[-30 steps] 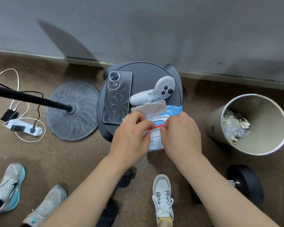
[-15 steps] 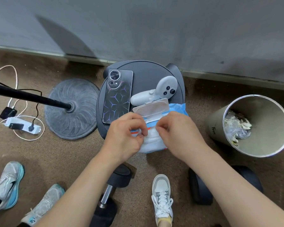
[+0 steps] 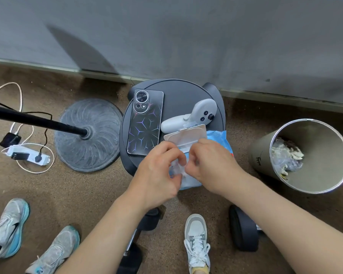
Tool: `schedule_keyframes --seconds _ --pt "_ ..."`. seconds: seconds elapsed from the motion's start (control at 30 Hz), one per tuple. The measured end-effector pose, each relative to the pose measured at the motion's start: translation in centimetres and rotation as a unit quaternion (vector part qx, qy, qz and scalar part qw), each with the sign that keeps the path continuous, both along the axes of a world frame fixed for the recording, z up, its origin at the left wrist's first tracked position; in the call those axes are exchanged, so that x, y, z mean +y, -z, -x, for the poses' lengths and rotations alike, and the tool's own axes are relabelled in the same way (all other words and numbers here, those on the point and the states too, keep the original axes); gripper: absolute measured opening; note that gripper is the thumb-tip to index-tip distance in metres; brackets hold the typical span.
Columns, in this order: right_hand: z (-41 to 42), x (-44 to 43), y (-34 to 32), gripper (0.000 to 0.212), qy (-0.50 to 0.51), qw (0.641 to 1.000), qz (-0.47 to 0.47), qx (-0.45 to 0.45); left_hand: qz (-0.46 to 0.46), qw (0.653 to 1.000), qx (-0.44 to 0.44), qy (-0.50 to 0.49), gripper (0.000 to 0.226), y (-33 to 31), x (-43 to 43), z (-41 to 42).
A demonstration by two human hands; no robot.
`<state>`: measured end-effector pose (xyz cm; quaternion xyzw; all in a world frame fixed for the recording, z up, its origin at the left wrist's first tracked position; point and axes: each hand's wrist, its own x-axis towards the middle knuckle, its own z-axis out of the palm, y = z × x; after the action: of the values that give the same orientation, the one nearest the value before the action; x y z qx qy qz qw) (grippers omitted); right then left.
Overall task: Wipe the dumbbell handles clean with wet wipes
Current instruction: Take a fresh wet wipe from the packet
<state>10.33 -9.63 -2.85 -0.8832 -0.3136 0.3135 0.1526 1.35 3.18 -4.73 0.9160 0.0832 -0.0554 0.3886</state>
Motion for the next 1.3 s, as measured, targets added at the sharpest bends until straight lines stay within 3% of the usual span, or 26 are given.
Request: schedule_keyframes --seconds 0.1,0.17,0.37,0.4,0.43,0.5,0.53,0.63,0.7,0.83,1.0,1.1,1.17,1.27,1.3 --pt "-0.6 -1.2 -0.1 0.010 0.092 0.986 -0.081 0.110 -0.028 0.999 0.015 0.016 0.035 0.1 -0.3 -0.1" --pt "-0.9 -1.4 -0.3 0.015 0.126 0.971 -0.113 0.169 -0.038 0.999 0.000 -0.007 0.031 0.3 -0.6 -0.3" --pt "-1.6 -2.3 0.4 0.021 0.264 0.894 -0.203 0.299 -0.033 0.997 0.017 -0.066 0.024 0.3 -0.8 -0.9" --pt "-1.7 -2.5 0.4 0.021 0.296 0.867 -0.230 0.329 -0.034 0.997 0.017 -0.071 0.022 0.3 -0.9 -1.0" --pt "-2.1 -2.6 0.3 0.022 0.340 0.815 -0.275 0.380 -0.038 0.996 0.013 -0.078 0.020 0.4 -0.9 -1.1" --pt "-3.1 -2.8 -0.5 0.016 0.418 0.684 -0.369 0.469 -0.044 0.994 0.007 -0.098 0.018 0.5 -1.1 -1.2" --pt "-3.6 -3.0 -0.6 0.017 0.428 0.672 -0.379 0.470 -0.044 0.993 0.006 -0.106 0.018 0.5 -1.2 -1.2" --pt "-3.2 -3.6 -0.2 0.024 0.342 0.842 -0.256 0.330 -0.012 0.992 0.010 -0.125 0.016 0.3 -1.7 -1.3" --pt "-2.2 -3.8 0.0 0.017 0.275 0.890 -0.218 0.291 0.032 0.988 0.026 -0.147 0.010 0.0 -1.6 -1.6" --pt "-0.8 -3.8 0.8 0.012 0.242 0.920 -0.244 0.188 0.071 0.987 0.080 -0.123 0.028 -0.4 -1.1 -1.9" --pt "-0.5 -3.2 1.5 0.022 0.368 0.864 -0.255 0.230 0.076 0.985 0.094 -0.123 0.031 -1.0 -1.1 -2.1" --pt "-0.5 -3.1 1.6 0.024 0.368 0.873 -0.228 0.223 0.106 0.981 0.087 -0.140 0.028 -0.9 -1.1 -2.4" --pt "-0.6 -3.0 1.2 0.017 0.310 0.910 -0.223 0.162 0.157 0.972 0.076 -0.160 0.025 -1.1 -0.9 -2.5" --pt "-1.1 -2.9 0.2 0.034 0.134 0.957 -0.245 0.073 0.199 0.963 0.071 -0.165 0.017 -1.5 -0.7 -2.7" --pt "-1.4 -2.8 0.1 0.031 0.088 0.967 -0.234 0.052 0.204 0.963 0.069 -0.161 0.014 -1.5 -0.7 -2.7"
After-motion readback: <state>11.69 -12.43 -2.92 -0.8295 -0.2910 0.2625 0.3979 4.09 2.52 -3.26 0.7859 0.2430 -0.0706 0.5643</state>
